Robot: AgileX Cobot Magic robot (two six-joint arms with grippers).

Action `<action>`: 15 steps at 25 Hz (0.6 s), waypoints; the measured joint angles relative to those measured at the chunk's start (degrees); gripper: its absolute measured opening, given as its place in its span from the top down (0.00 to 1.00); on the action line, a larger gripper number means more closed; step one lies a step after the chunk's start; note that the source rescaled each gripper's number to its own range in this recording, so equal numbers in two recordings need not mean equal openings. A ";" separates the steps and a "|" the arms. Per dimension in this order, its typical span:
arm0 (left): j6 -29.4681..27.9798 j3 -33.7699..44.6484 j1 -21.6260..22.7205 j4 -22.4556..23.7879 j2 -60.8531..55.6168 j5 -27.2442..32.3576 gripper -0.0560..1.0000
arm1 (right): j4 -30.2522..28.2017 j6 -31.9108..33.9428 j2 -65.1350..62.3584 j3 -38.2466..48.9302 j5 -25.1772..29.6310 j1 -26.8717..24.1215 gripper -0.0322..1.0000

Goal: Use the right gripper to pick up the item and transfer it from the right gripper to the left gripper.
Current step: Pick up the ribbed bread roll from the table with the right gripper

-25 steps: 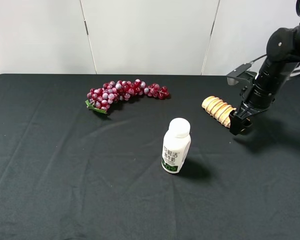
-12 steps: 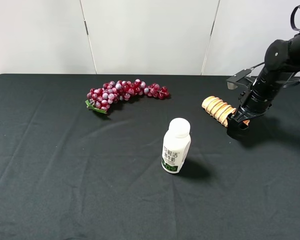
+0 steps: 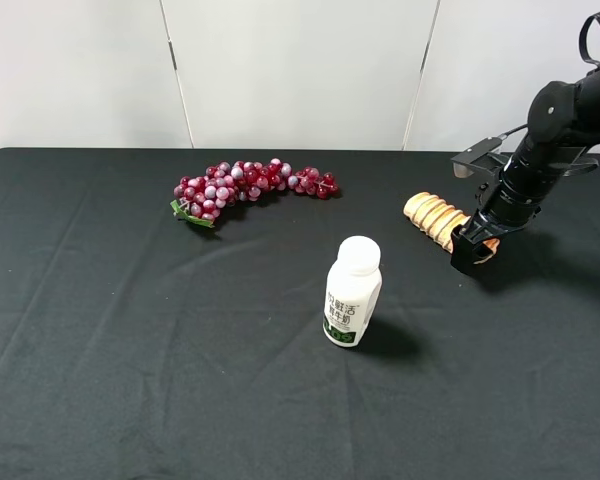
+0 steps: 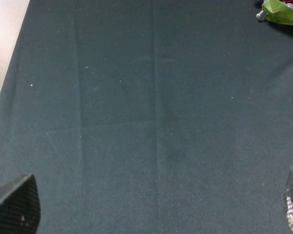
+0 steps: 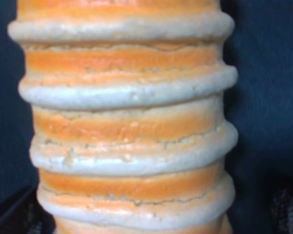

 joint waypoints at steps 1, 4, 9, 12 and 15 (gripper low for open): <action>0.00 0.00 0.00 0.00 0.00 0.00 0.00 | 0.24 0.00 0.06 0.00 0.14 0.00 0.08; 0.00 0.00 0.00 0.00 0.00 0.00 0.00 | 0.94 0.00 0.11 0.00 0.32 0.00 0.25; 0.00 0.00 0.00 0.00 0.00 0.00 0.00 | 1.48 0.00 0.17 0.00 0.32 0.00 0.70; 0.00 0.00 0.00 0.00 0.00 0.00 0.00 | 1.48 0.00 0.17 0.00 0.37 0.00 0.71; 0.00 0.00 0.00 0.00 0.00 0.00 0.00 | 1.48 0.00 0.22 -0.09 0.80 0.00 0.79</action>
